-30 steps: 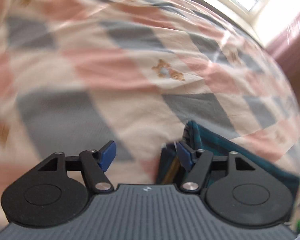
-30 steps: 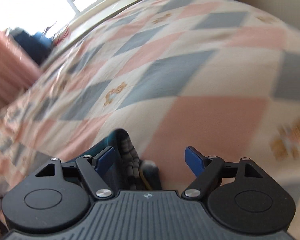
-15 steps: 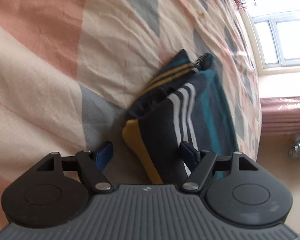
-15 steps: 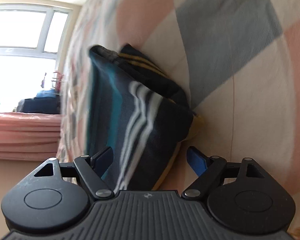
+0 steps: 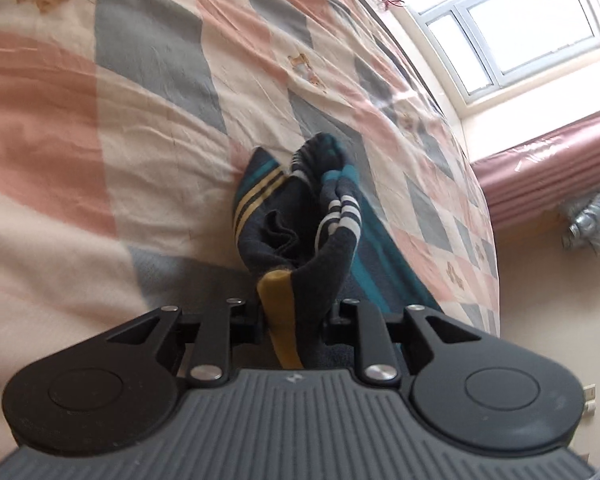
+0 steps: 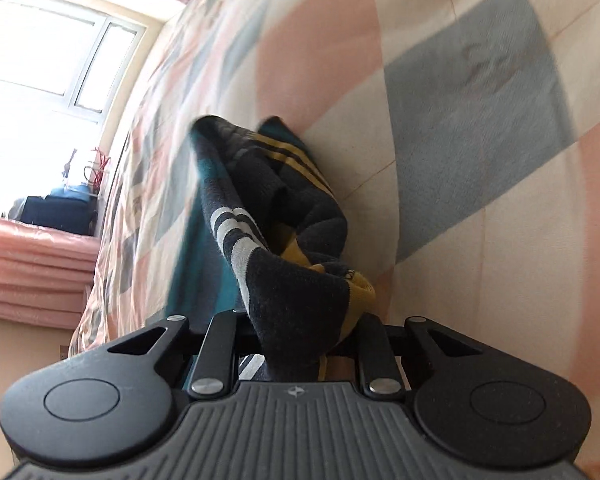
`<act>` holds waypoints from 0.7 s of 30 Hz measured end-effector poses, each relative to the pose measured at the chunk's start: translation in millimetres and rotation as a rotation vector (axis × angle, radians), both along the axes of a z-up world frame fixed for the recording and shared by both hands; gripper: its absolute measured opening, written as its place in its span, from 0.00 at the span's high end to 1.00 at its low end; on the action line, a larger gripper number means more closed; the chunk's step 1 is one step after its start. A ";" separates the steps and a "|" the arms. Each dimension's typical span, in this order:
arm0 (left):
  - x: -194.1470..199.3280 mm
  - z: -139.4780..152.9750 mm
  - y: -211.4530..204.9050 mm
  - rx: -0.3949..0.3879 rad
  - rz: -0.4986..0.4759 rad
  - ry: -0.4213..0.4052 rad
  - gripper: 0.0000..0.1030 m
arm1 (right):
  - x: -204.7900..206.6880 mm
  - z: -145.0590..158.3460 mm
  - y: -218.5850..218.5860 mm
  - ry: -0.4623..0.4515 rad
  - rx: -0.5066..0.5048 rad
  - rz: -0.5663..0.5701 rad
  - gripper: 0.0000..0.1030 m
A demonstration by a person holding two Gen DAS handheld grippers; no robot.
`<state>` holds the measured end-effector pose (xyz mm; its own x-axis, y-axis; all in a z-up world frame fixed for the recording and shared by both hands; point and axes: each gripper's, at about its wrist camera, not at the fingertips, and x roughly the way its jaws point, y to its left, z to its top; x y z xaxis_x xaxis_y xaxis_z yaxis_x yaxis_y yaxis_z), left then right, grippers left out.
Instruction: Fold clothes
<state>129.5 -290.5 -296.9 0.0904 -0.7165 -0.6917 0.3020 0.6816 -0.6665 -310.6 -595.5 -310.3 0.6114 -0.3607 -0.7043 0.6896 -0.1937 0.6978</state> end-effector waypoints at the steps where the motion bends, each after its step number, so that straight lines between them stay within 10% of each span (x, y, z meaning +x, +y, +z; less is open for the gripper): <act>1: -7.0 5.4 16.3 0.005 -0.008 0.003 0.81 | -6.0 6.5 5.3 -0.002 0.003 0.010 0.81; 13: -93.0 -12.1 164.0 0.216 -0.112 0.090 0.74 | -117.1 -9.2 167.2 0.031 0.218 -0.008 0.77; 17: -82.8 -2.8 159.6 0.296 -0.200 0.050 0.61 | -109.7 -15.1 148.6 0.134 0.288 0.098 0.37; 21: -63.7 23.0 173.8 0.428 -0.288 -0.044 0.60 | -130.3 18.0 129.8 0.286 0.224 0.237 0.32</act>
<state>65.8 -116.6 -273.9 -0.0338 -0.3705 -0.9282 0.5391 0.7753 -0.3291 -440.9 -465.7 -292.3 0.4278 -0.0527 -0.9023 0.8926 -0.1321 0.4310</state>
